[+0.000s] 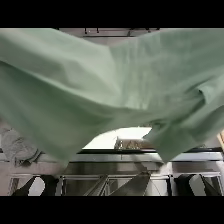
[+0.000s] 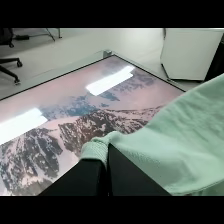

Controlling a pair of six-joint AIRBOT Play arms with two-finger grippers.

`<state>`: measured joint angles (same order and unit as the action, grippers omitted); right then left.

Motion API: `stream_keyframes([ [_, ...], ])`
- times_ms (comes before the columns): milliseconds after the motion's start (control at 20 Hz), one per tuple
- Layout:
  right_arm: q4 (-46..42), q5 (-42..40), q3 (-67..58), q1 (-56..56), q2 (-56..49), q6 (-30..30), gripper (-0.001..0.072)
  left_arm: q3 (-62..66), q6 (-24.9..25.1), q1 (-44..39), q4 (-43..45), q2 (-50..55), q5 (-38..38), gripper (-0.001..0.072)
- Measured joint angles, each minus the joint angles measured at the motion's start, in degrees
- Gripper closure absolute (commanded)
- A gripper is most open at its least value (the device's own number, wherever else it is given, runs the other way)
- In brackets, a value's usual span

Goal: Fold the shirts.

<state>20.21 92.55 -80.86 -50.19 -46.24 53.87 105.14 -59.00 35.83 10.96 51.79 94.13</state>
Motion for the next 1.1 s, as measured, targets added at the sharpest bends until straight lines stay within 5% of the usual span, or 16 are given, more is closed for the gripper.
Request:
stream_keyframes([
  [250, -21.6, -6.3, 6.3, 8.3, -5.2, 1.6, 0.0687, -1.7, -0.2, -11.5, 8.7, 11.6, -0.6, 0.0683],
  [450, -32.0, -17.5, 16.4, 17.9, -16.0, -3.4, 0.0687, -7.5, 1.1, -20.9, 18.8, 26.5, -3.9, 0.0684],
  [850, -29.6, -29.4, 15.6, 23.7, -49.8, -13.0, 0.0687, 5.1, -0.9, -25.5, 26.1, 64.2, -6.5, 0.0685],
  [1100, -30.8, -28.2, 8.0, 23.1, -61.3, -13.1, 0.0686, 10.6, -3.6, -25.9, 26.6, 74.5, -7.0, 0.0686],
])
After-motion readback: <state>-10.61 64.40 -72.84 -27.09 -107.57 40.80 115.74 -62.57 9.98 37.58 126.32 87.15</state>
